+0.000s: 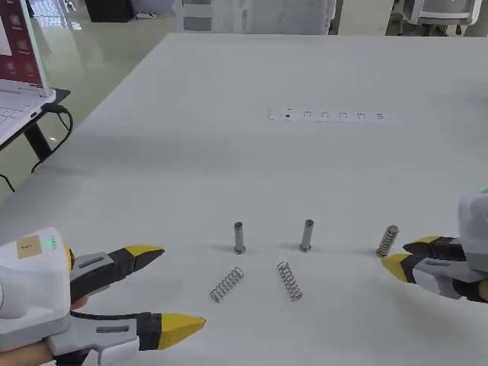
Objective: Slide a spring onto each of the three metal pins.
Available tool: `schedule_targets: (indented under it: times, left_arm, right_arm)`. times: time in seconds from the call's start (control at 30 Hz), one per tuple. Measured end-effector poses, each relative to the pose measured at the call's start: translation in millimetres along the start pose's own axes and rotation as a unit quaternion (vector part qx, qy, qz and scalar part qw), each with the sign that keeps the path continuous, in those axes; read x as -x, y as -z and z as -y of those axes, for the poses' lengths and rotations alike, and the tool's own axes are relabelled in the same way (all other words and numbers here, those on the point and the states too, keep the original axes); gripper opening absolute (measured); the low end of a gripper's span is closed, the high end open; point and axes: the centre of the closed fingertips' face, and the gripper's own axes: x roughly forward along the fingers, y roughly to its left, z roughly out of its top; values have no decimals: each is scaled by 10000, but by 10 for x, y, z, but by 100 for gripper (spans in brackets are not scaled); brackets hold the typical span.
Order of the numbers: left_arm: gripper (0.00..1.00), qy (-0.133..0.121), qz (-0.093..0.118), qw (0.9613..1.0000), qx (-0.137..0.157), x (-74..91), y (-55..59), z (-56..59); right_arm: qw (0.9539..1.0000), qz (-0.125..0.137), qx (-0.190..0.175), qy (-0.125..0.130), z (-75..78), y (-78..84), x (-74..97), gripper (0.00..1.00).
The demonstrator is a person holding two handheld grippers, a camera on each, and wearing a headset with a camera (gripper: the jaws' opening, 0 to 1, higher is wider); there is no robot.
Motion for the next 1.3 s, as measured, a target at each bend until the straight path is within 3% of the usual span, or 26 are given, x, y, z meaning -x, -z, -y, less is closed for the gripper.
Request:
schedule_targets:
  times: [0.4, 0.7, 1.07, 1.3]
  left_arm:
    - [67, -4, 39, 10000, 4, -1, -24, -24]
    - [67, -2, 53, 10000, -10, 5, -28, -30]
    - [67, 23, 59, 10000, -13, -2, -22, -18]
    - [67, 32, 76, 10000, -8, 4, -19, -14]
  right_arm:
    - [9998, -97, 69, -186, -207, -2, 37, 21]
    - [9975, -255, 305, -579, -499, -37, -30, 21]
    - [9903, -429, 795, -1051, -881, -106, -118, 22]
    - [9826, -590, 1116, -1364, -1137, -145, -207, 22]
